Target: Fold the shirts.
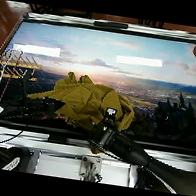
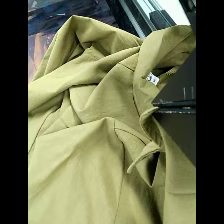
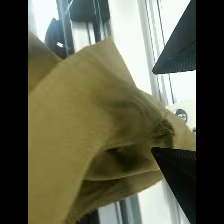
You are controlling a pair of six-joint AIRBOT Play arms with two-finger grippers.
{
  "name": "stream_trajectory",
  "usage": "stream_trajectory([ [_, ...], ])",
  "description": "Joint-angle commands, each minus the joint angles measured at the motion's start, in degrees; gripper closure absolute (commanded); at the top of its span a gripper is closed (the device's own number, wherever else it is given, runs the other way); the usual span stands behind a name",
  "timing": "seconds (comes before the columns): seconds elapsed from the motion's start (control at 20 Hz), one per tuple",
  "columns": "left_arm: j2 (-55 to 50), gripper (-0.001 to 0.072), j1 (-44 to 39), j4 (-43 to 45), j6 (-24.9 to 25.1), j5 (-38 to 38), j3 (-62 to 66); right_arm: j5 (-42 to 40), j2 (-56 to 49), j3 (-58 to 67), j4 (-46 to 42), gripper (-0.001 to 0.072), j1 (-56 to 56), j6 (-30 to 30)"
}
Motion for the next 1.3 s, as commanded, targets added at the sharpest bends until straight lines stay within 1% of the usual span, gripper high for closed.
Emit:
stream_trajectory([
  [0.0, 0.0, 0.0658, 0.0, 0.02, 0.0, 0.02, 0.04, -0.79, -2.54, -0.02, 2.4, 0.0172, -2.05, -0.9],
  [0.05, 0.0, 0.0658, 0.0, 0.02, 0.0, 0.02, 0.04, -1.44, -3.26, 0.0, 3.43, 0.0175, -2.64, -1.92],
  [0.15, 0.0, 0.0657, 0.0, 0.02, 0.0, 0.37, 0.04, -3.02, -3.67, 0.0, 2.95, 0.0451, -2.99, -2.12],
  [0.2, 0.0, 0.0657, 0.0, 0.02, 0.0, 0.7, 0.04, -3.93, -3.65, 0.0, 2.51, 0.056, -2.99, -2.12],
  [0.25, 0.0, 0.0658, 0.02, 0.02, 0.0, 1.07, 0.07, -3.72, -3.65, 0.07, 2.38, 0.0641, -3.13, -2.47],
  [0.3, 0.0, 0.0657, 0.02, 0.02, -0.02, 1.9, 0.11, -1.92, -3.45, 0.26, 2.23, 0.0641, -3.32, -4.72],
  [0.35, 0.0, 0.0657, 0.11, 0.02, 0.0, 2.58, 0.5, 1.77, -2.73, 0.92, 0.92, 0.0641, -3.72, -8.02],
  [0.4, 0.02, 0.0658, 0.11, 0.02, 0.0, 3.69, 1.44, 6.27, -1.46, 2.05, -2.23, 0.0641, -4.0, -10.36],
  [0.45, 0.0, 0.0657, 0.11, -0.02, -0.02, 4.76, 2.8, 10.6, 0.74, 3.93, -7.8, 0.0641, -4.33, -13.31],
  [0.5, 0.02, 0.0657, 0.11, -0.17, -0.02, 5.64, 4.81, 12.85, 3.37, 6.45, -13.84, 0.0641, -4.74, -17.4],
  [0.55, 0.02, 0.0657, 0.11, -0.74, -0.02, 6.62, 7.69, 13.35, 6.64, 10.01, -20.35, 0.0641, -5.38, -21.79],
  [0.6, 0.15, 0.0658, 0.11, -2.14, -0.02, 8.15, 11.13, 12.31, 9.75, 13.86, -25.83, 0.0641, -5.92, -24.81],
  [0.65, 0.52, 0.0658, 0.11, -3.69, 0.0, 10.25, 14.58, 9.35, 12.96, 18.49, -30.77, 0.0641, -6.54, -27.23],
  [0.75, 1.79, 0.0658, 0.11, -4.39, 0.02, 15.56, 22.1, -0.48, 18.16, 27.5, -35.8, 0.0641, -7.04, -29.88],
  [0.8, 2.64, 0.0658, 0.11, -3.56, 0.02, 18.71, 25.73, -6.08, 20.28, 31.5, -35.93, 0.0642, -7.04, -31.23],
  [0.85, 3.43, 0.0659, 0.11, -1.9, 0.02, 20.98, 28.61, -9.94, 21.7, 34.34, -35.65, 0.0642, -7.04, -31.39],
  [0.9, 4.28, 0.0659, 0.11, 0.68, -0.02, 22.16, 31.15, -11.74, 22.8, 36.46, -34.62, 0.0642, -7.02, -31.36],
  [0.95, 5.18, 0.0659, 0.11, 3.19, -0.02, 22.27, 32.81, -10.99, 23.19, 37.64, -32.63, 0.0642, -7.02, -31.39],
  [1.05, 7.08, 0.066, 0.11, 6.32, -0.24, 21.29, 33.22, -6.75, 22.73, 37.94, -26.08, 0.0642, -7.02, -32.5],
  [1.1, 7.69, 0.066, 0.11, 8.87, -0.26, 18.53, 33.11, -3.58, 21.64, 37.94, -22.73, 0.0641, -7.02, -33.99],
  [1.15, 7.72, 0.066, 0.11, 12.0, -1.27, 14.25, 33.03, 0.81, 20.0, 37.94, -20.31, 0.0641, -7.02, -34.69],
  [1.25, 7.32, 0.066, 0.11, 22.43, -8.68, 2.95, 31.58, 10.36, 16.02, 37.94, -19.28, 0.0641, -7.02, -34.84],
])
